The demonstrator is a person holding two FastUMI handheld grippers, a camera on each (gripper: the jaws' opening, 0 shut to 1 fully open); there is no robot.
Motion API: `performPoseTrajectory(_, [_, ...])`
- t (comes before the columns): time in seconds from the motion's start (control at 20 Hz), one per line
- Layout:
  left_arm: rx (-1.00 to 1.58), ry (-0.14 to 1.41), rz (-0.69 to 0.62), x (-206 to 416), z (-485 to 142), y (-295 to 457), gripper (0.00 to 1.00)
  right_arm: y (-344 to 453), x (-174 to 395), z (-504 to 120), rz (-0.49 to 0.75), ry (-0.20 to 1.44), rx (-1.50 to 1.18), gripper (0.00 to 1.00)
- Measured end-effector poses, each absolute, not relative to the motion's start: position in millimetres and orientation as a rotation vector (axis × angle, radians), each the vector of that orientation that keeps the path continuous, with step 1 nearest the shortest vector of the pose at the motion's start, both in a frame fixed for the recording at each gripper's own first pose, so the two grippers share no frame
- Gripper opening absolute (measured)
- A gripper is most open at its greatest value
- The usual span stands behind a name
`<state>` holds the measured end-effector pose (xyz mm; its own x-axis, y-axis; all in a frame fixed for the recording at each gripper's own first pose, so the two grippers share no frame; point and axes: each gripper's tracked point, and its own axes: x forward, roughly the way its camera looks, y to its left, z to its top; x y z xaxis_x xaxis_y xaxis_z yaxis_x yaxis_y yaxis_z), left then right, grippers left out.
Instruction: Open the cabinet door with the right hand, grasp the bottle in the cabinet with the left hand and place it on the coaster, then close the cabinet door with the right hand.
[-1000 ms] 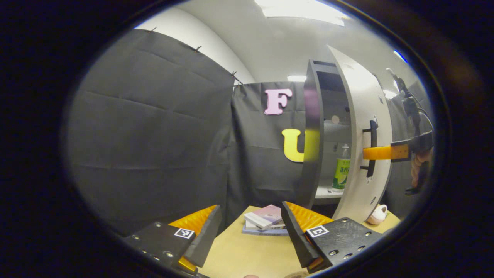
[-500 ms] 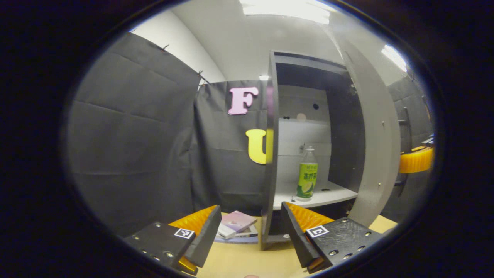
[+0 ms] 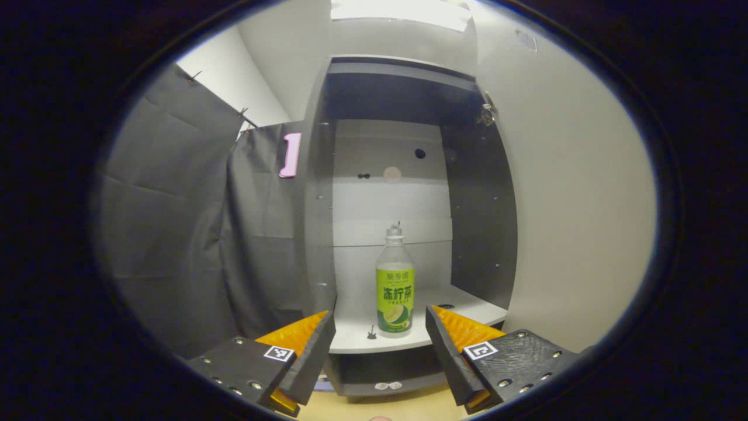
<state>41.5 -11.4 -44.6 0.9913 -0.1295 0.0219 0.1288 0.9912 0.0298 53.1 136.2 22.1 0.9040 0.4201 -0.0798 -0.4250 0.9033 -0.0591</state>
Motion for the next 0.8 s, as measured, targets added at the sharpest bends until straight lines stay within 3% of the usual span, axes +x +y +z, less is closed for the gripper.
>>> performPoseTrajectory(0.5, [0.095,-0.004,-0.091,150.5,-69.4,-40.3,0.89,110.7,50.7,23.1,0.245,0.054,-0.022,0.16])
performPoseTrajectory(0.8, [0.074,-0.005,-0.071,195.4,-83.5,-38.6,0.89,92.3,45.5,21.1,0.217,0.044,0.011,0.16])
